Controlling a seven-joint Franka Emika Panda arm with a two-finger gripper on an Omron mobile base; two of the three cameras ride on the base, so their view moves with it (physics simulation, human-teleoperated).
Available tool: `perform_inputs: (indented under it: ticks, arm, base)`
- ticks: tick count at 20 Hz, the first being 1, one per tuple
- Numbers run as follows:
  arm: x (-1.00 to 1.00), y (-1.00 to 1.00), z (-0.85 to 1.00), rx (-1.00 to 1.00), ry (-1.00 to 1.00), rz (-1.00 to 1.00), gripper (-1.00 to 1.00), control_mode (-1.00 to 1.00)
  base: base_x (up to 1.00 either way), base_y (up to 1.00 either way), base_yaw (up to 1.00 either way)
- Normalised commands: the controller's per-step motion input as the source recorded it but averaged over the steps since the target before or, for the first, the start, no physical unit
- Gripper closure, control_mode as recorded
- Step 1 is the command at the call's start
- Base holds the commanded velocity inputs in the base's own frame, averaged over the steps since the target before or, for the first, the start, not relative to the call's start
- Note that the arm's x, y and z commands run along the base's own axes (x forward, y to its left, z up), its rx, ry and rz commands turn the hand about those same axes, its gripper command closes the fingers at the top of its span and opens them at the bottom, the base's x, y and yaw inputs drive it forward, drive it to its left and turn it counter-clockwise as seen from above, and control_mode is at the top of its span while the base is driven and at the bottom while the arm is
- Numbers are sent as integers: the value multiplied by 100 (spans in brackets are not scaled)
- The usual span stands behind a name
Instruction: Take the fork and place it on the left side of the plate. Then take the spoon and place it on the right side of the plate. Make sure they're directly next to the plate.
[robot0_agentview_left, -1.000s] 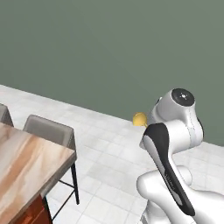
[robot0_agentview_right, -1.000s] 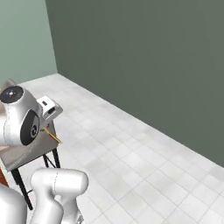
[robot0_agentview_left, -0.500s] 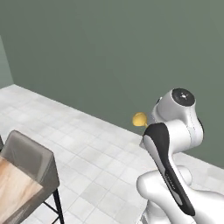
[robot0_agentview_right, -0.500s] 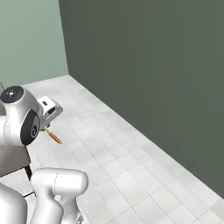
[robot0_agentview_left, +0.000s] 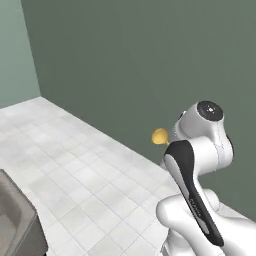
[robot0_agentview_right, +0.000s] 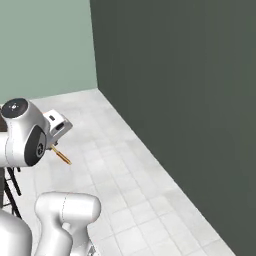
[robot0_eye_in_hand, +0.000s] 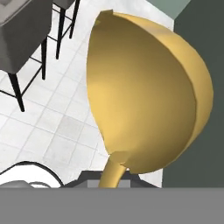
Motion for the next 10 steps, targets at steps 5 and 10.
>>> perform_inputs:
  ticks: [5, 10]
  arm:
    - [0, 0, 0, 0, 0, 0, 100, 100]
    - [0, 0, 0, 0, 0, 0, 100, 100]
  base:
    - [100, -19, 39]
    - [100, -12, 44]
